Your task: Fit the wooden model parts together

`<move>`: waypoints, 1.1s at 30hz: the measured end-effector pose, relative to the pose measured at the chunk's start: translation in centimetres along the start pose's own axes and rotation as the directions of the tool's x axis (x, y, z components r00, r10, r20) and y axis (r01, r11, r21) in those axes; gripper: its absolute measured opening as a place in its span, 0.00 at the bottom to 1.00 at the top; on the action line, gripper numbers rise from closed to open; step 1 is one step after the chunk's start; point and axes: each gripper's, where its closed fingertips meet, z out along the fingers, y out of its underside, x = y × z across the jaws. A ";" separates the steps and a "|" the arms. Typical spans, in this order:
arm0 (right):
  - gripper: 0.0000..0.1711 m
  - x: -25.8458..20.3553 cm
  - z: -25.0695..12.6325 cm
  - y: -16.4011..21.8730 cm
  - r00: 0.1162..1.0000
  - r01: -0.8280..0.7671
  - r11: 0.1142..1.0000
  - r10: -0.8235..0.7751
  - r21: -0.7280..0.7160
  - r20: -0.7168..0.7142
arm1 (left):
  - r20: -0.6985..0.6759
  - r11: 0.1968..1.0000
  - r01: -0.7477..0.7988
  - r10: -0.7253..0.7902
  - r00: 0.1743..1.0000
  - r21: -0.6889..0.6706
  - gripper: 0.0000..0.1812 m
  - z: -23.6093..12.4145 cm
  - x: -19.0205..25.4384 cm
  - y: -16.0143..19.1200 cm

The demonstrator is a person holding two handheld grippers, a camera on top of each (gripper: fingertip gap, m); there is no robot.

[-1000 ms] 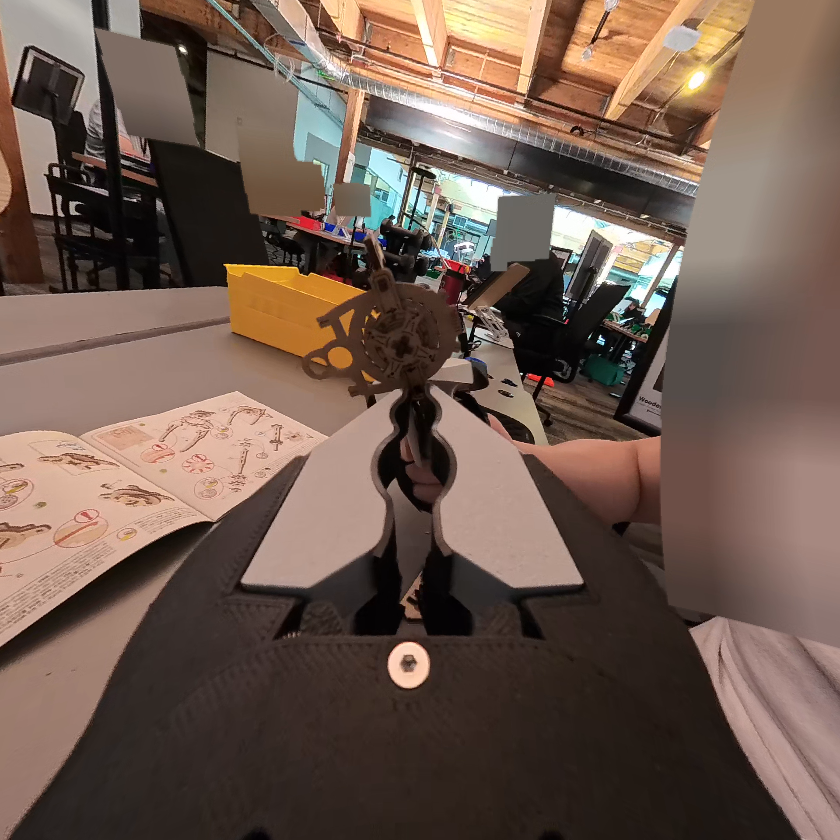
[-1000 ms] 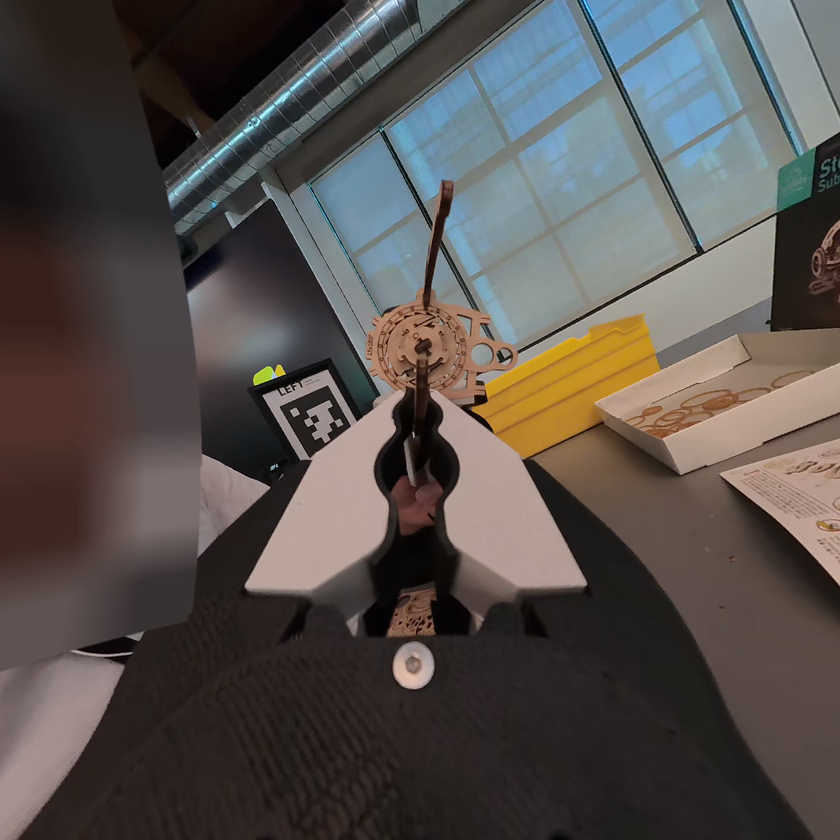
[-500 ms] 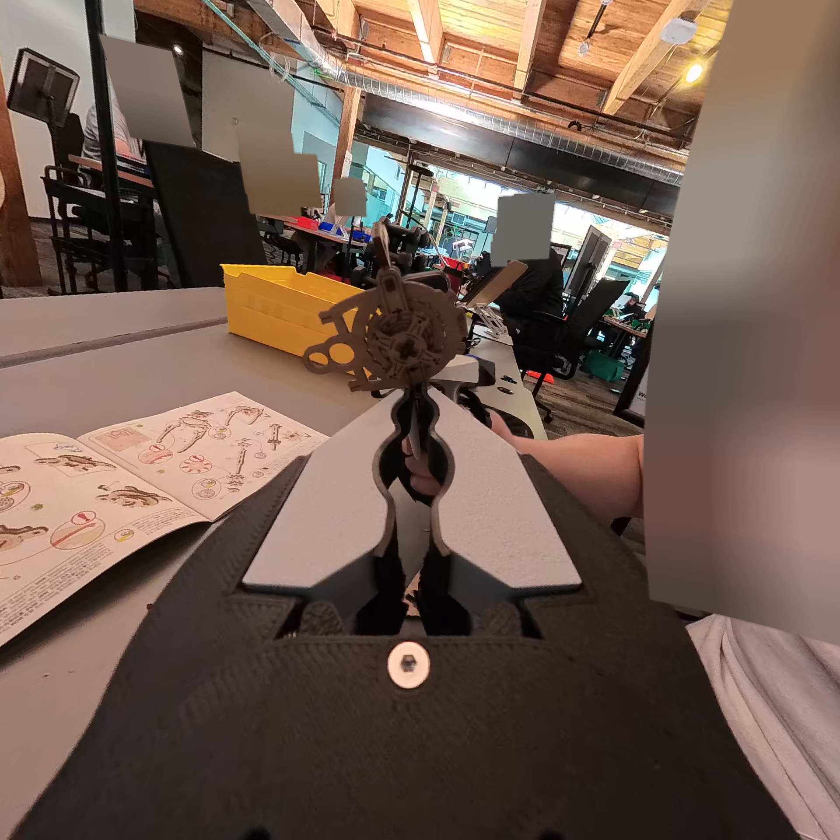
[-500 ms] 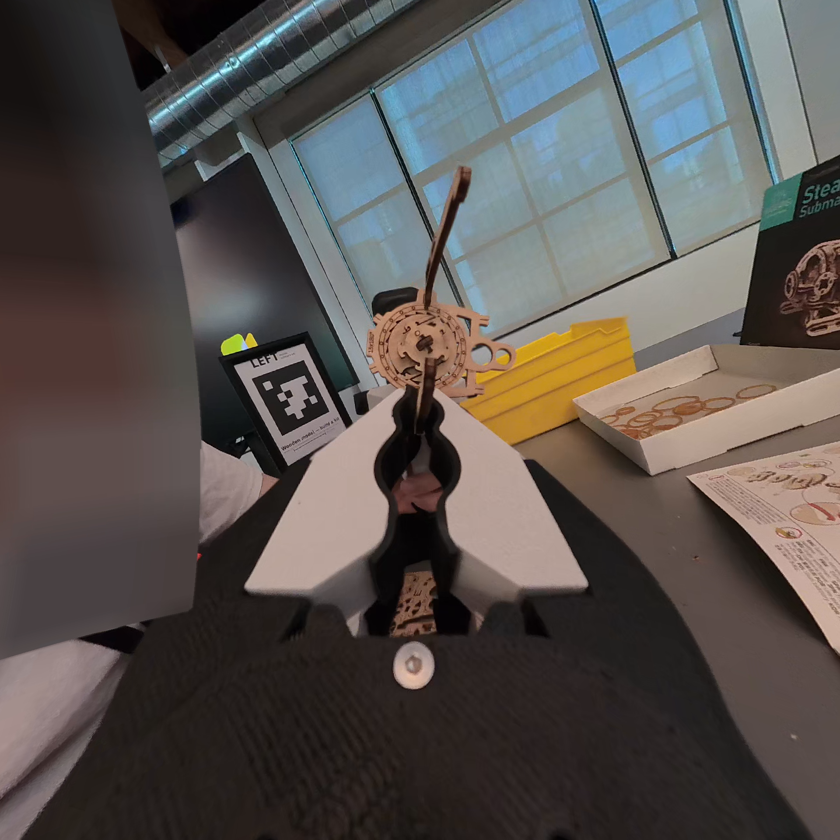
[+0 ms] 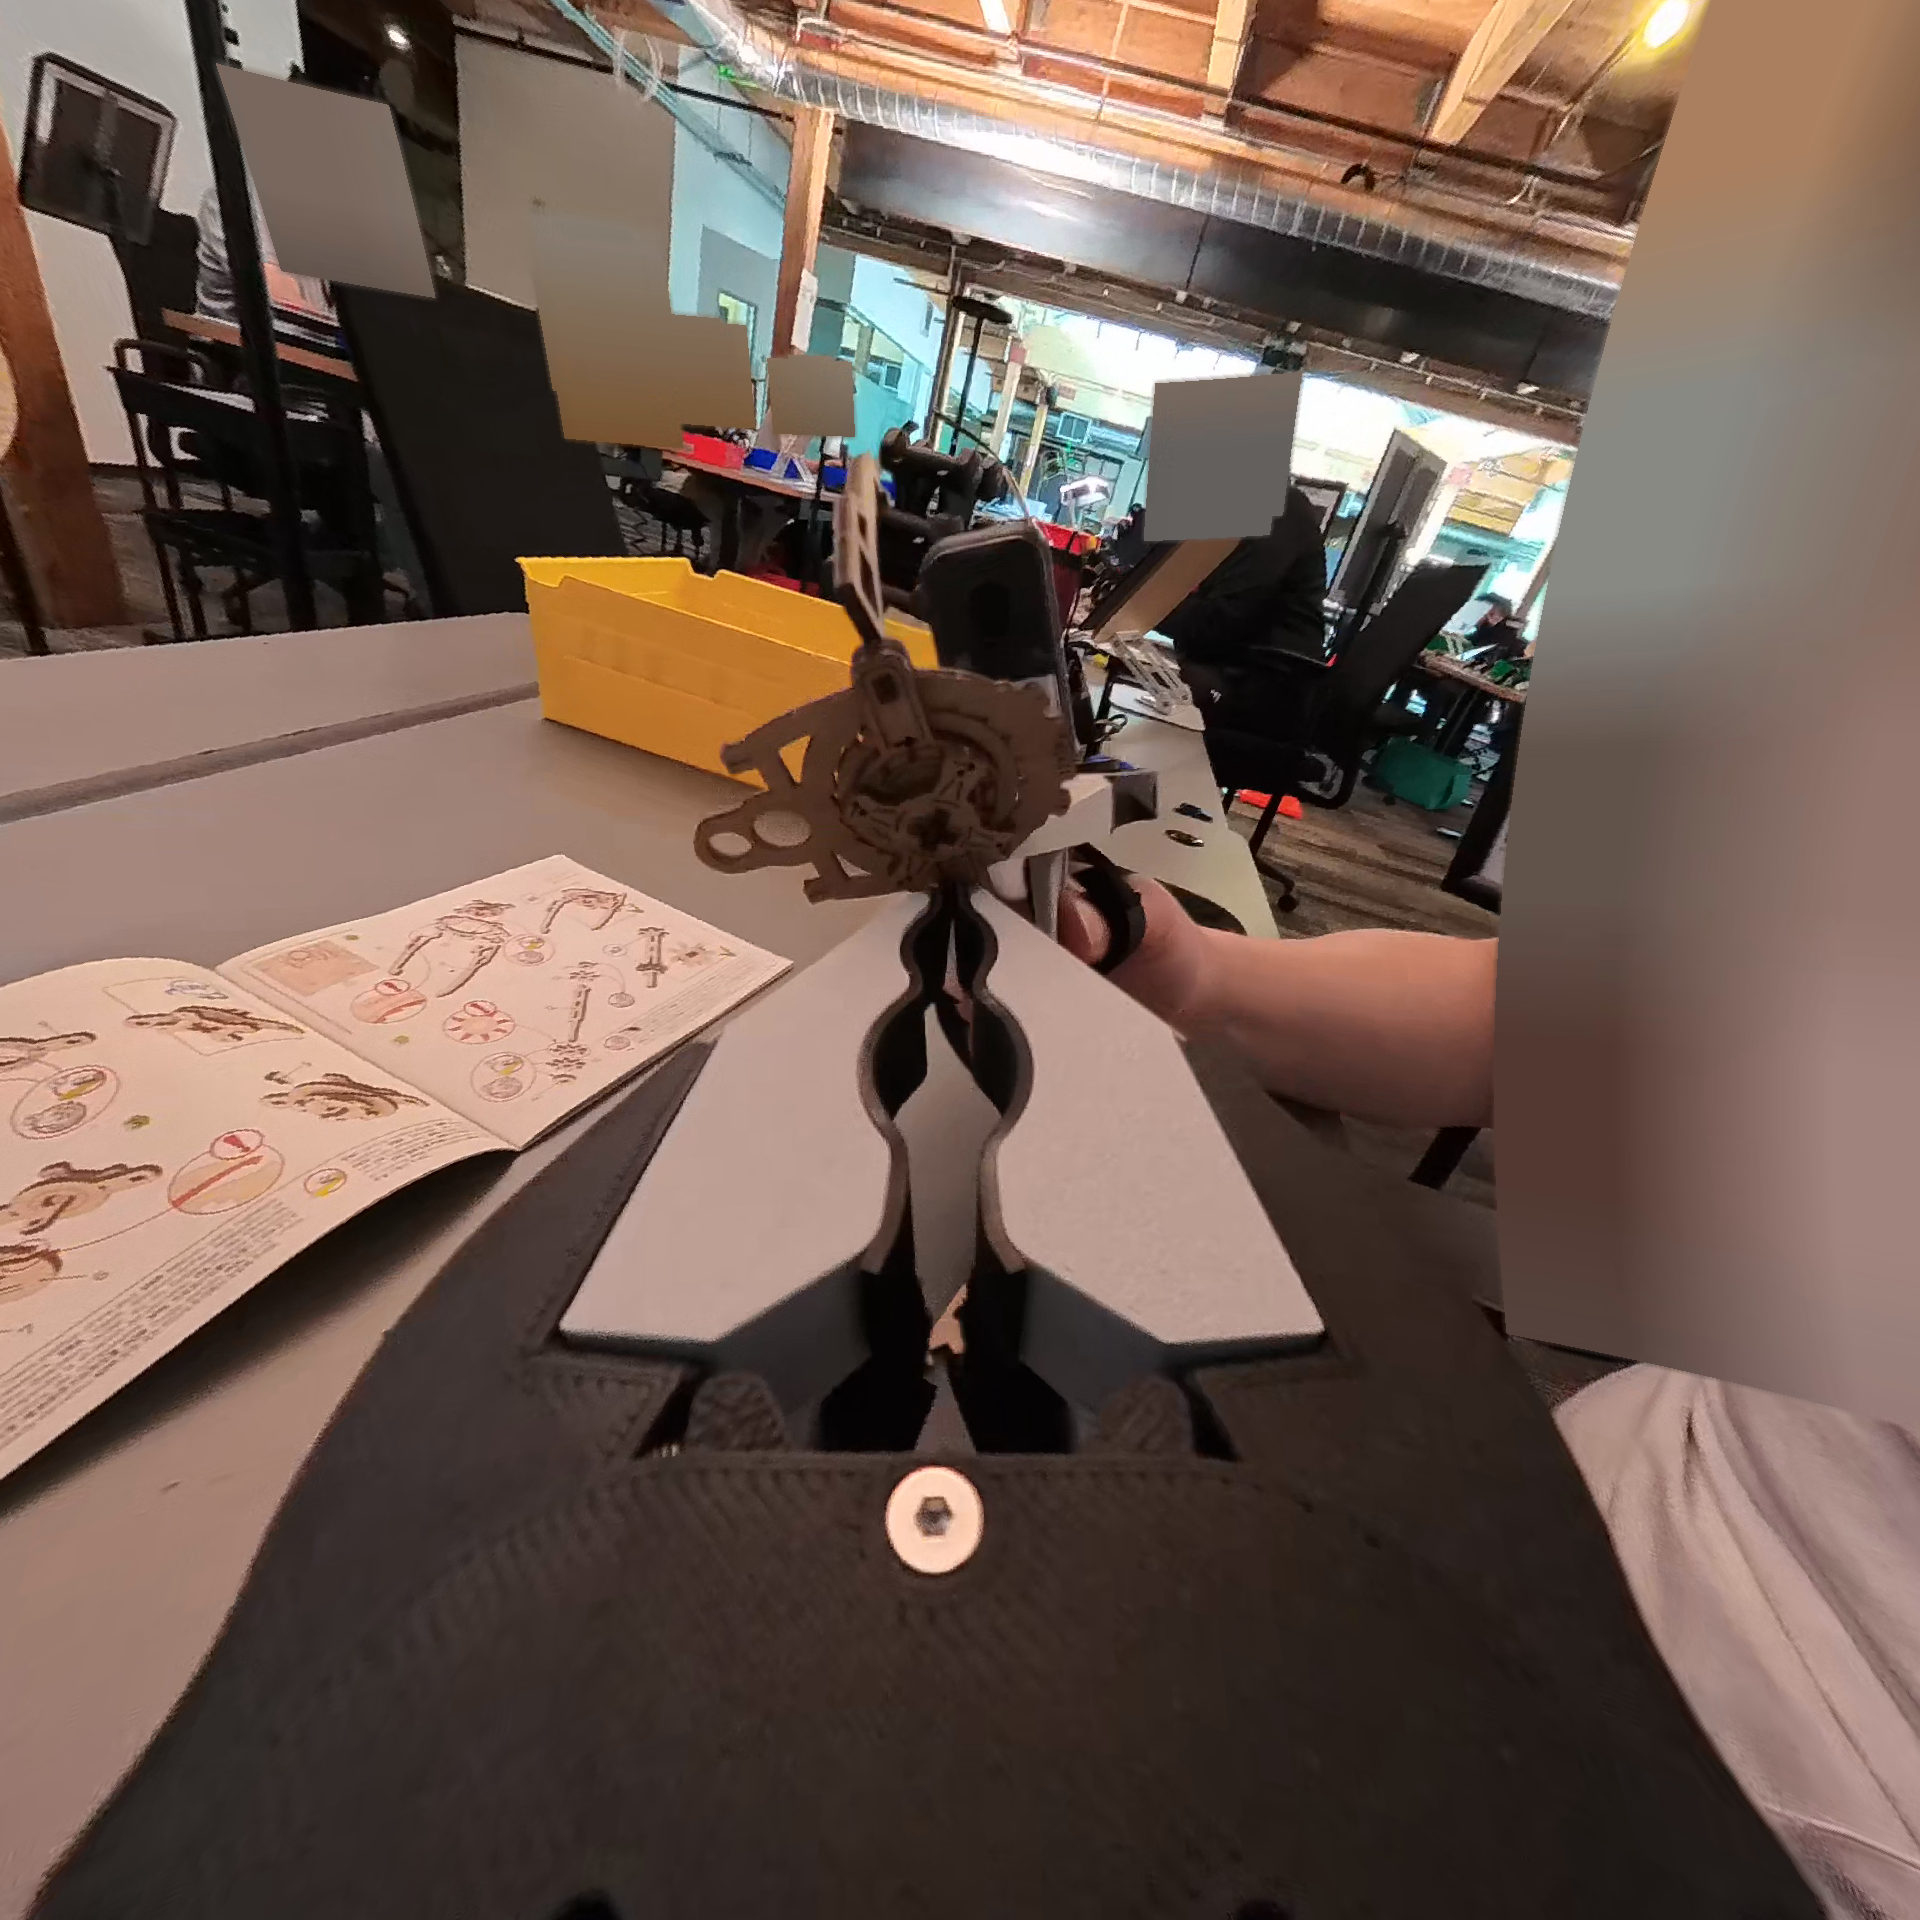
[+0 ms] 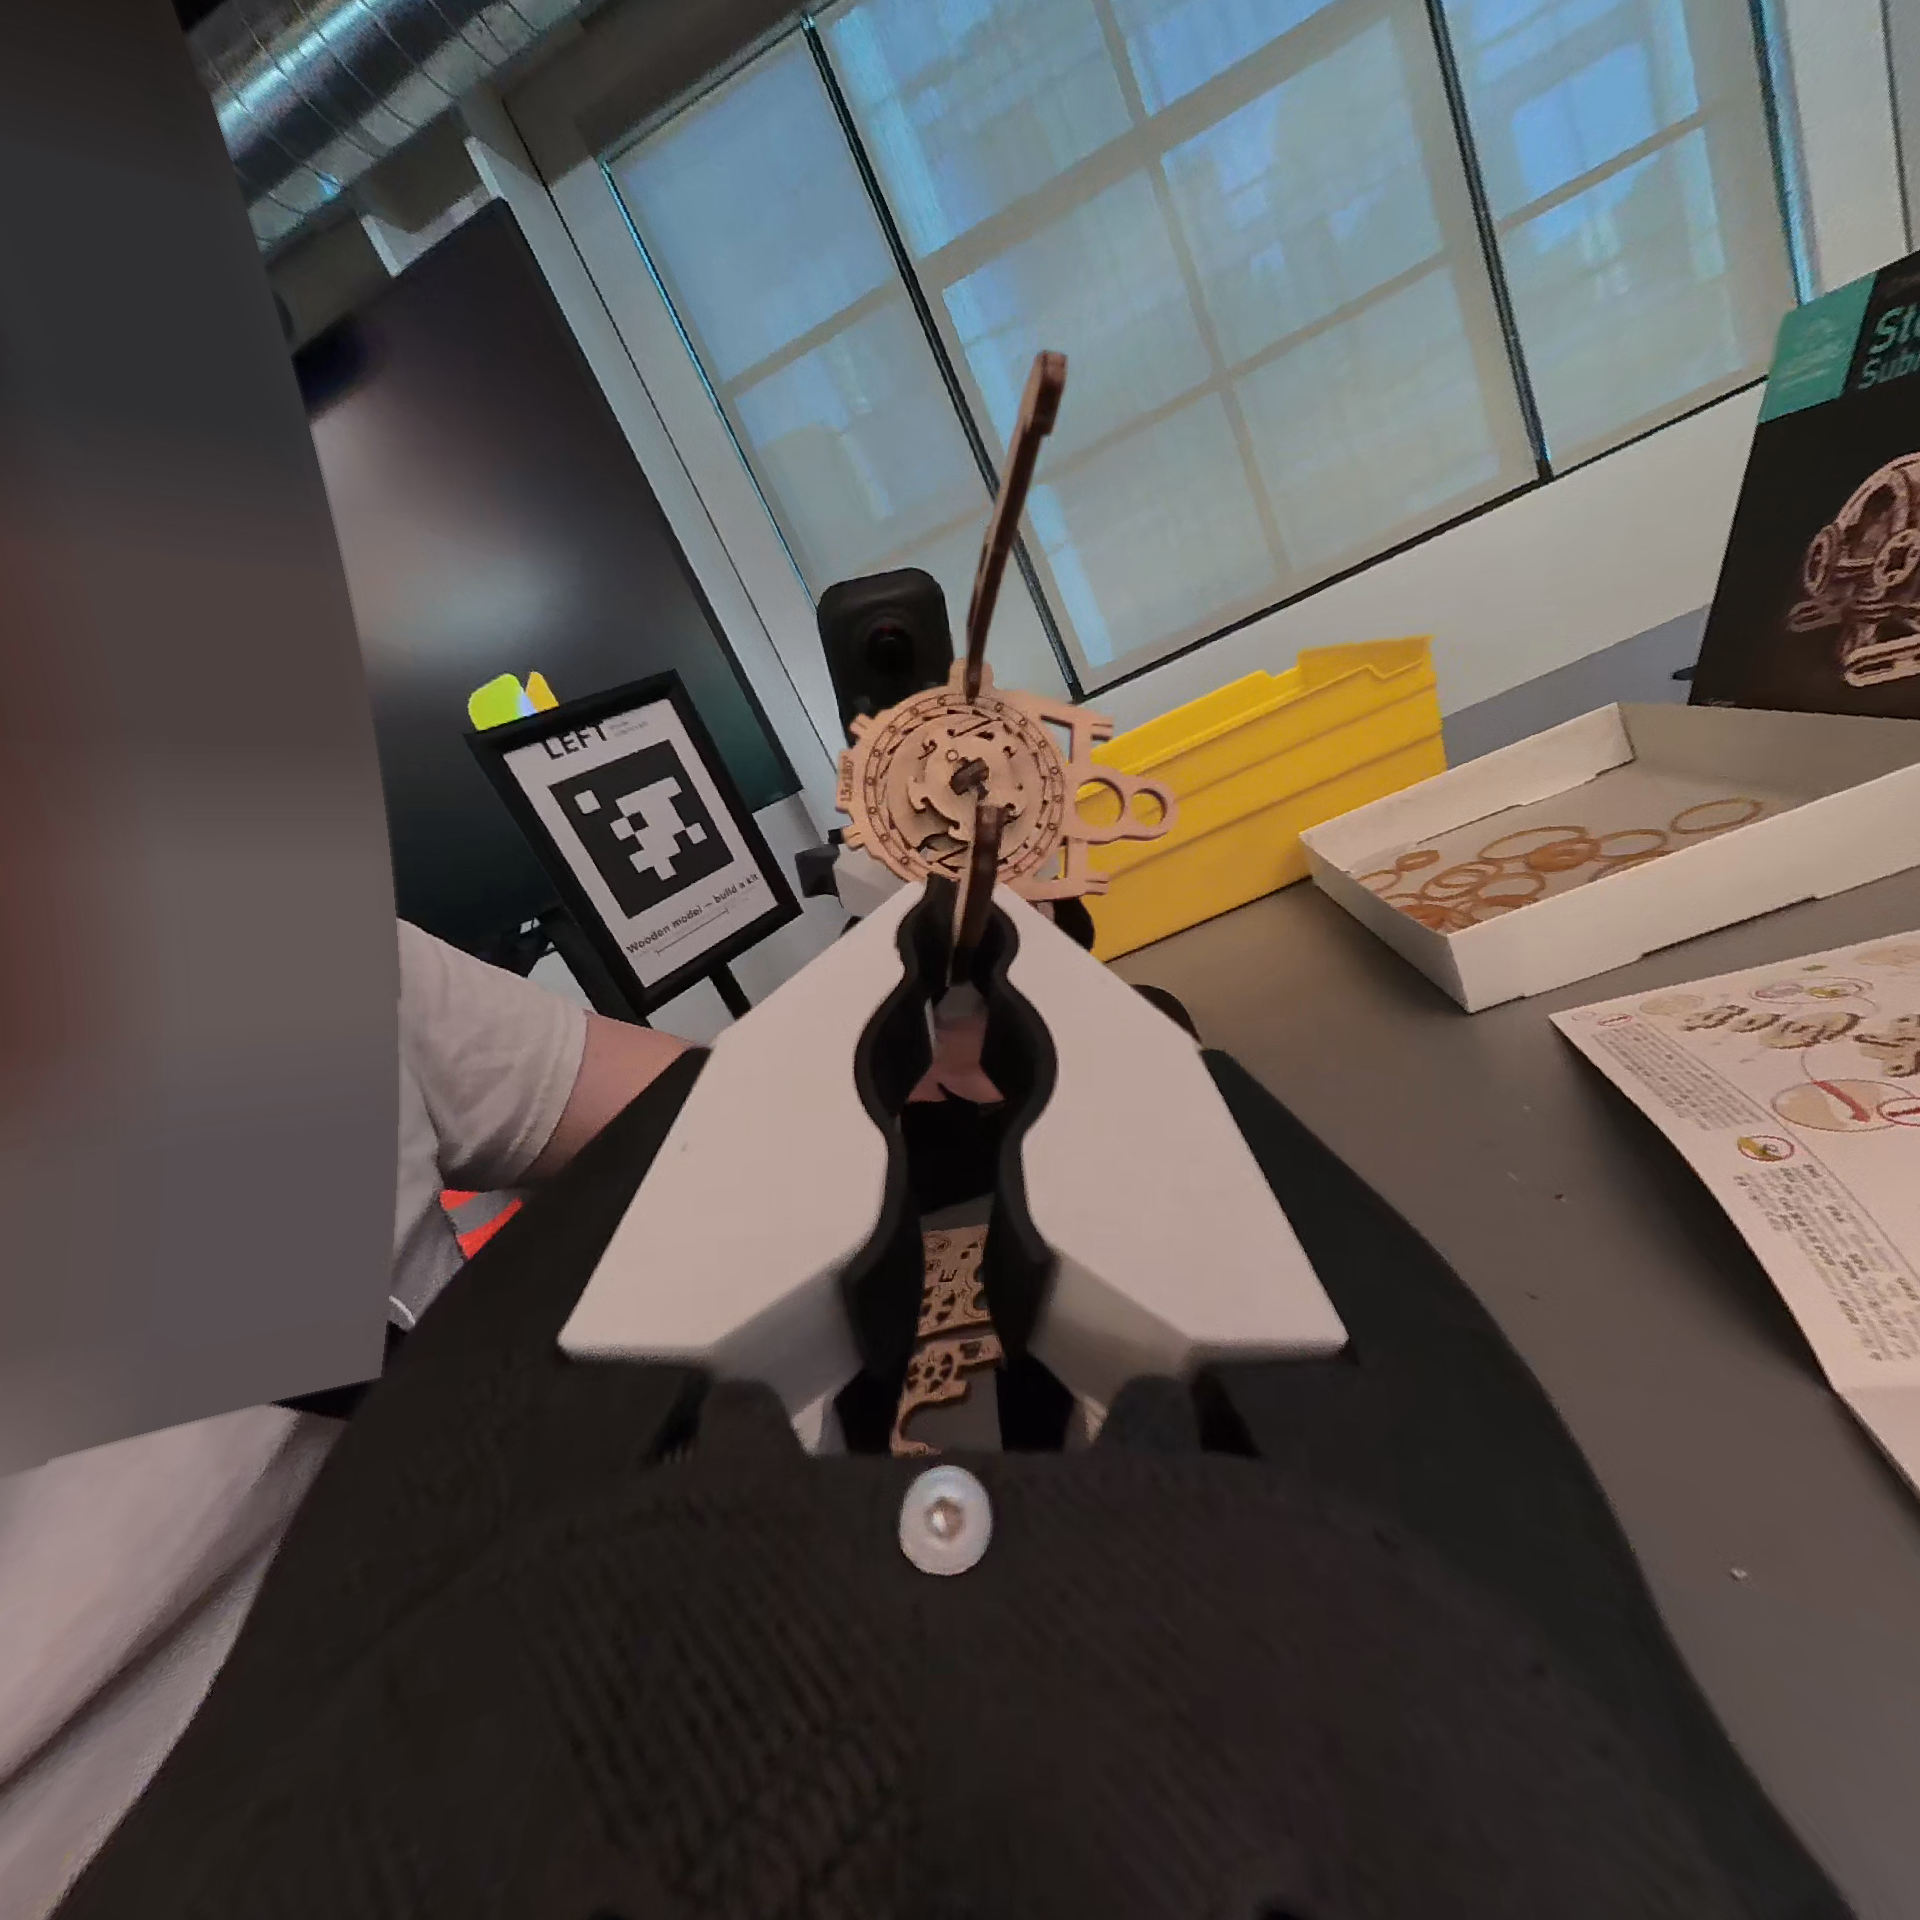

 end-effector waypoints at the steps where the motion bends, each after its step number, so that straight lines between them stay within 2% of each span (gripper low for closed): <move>1: 0.01 0.1 0.0 -0.1 1.000 -0.005 1.000 0.005 0.012 0.003 | -0.002 1.000 0.004 -0.004 1.000 0.002 0.00 0.0 0.0 0.0; 4: 0.01 0.1 0.0 -0.7 0.994 -0.092 0.995 0.090 0.047 0.056 | -0.005 1.000 0.018 -0.018 1.000 0.018 0.00 0.1 -0.1 -0.4; 7: 0.01 0.3 0.1 -0.7 0.996 -0.077 0.996 0.075 0.048 0.050 | -0.007 0.999 0.032 -0.032 0.999 0.028 0.00 0.1 -0.1 -0.6; 11: 0.01 0.4 0.1 -0.5 1.000 0.022 1.000 -0.021 0.020 -0.020 | -0.004 0.999 0.037 -0.037 0.999 0.020 0.00 0.0 -0.4 -0.3; 14: 0.09 0.0 0.3 -0.5 0.998 0.068 0.998 -0.068 0.002 -0.017 | 0.000 0.998 0.053 -0.053 0.999 0.025 0.00 -0.2 -0.7 -0.4; 17: 0.01 0.5 0.4 -0.6 0.998 0.045 0.999 -0.044 0.006 -0.047 | -0.010 0.999 0.048 -0.048 0.999 0.025 0.00 -0.3 -0.6 -0.4; 26: 0.00 0.4 0.6 0.5 0.998 0.047 0.996 -0.050 -0.074 -0.038 | 0.019 0.999 0.040 -0.040 0.999 0.037 0.00 -0.6 -1.0 -0.7; 29: 0.00 0.2 0.8 0.4 1.000 0.014 0.998 -0.015 -0.069 -0.019 | 0.015 0.999 0.024 -0.025 1.000 0.032 0.00 -0.7 -0.8 -0.8; 33: 0.00 0.8 -0.5 -1.3 0.999 -0.028 0.999 0.029 0.022 -0.023 | 0.015 0.998 0.060 -0.060 0.998 0.005 0.00 -0.7 -1.2 -0.2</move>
